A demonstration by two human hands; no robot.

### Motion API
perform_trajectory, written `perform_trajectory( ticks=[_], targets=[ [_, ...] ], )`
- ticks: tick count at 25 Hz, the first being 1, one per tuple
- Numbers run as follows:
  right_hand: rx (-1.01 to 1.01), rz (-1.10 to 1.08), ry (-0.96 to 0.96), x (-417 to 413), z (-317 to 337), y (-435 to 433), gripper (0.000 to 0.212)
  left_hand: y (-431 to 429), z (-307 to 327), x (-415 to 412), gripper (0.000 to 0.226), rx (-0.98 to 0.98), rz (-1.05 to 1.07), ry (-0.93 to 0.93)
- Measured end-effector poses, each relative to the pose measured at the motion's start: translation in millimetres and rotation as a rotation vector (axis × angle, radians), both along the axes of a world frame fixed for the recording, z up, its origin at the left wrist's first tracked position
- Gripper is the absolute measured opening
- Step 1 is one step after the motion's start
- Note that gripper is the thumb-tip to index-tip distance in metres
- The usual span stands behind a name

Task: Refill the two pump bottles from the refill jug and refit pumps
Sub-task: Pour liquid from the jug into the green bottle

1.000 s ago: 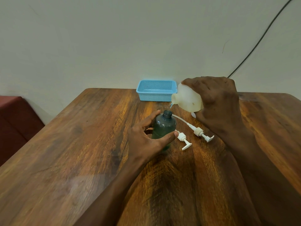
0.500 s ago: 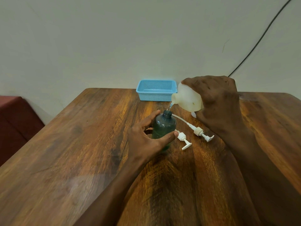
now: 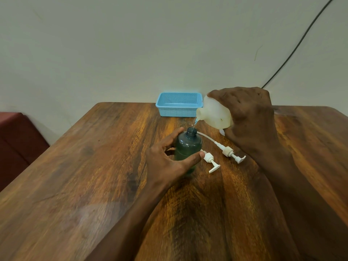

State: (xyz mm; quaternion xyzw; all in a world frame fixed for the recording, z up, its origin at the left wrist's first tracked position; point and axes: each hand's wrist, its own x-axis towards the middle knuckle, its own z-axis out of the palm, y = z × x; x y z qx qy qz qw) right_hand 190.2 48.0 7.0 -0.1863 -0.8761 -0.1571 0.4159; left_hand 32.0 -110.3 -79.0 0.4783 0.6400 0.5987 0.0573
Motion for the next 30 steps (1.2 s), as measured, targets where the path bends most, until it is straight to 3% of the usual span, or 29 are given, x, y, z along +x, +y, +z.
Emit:
perform_trajectory(
  ticks=[30],
  targets=[
    [-0.013,0.003,-0.01,-0.1,0.1,0.7,0.084,-0.4,-0.1,1.1,0.091,0.005,0.006,-0.004]
  ],
)
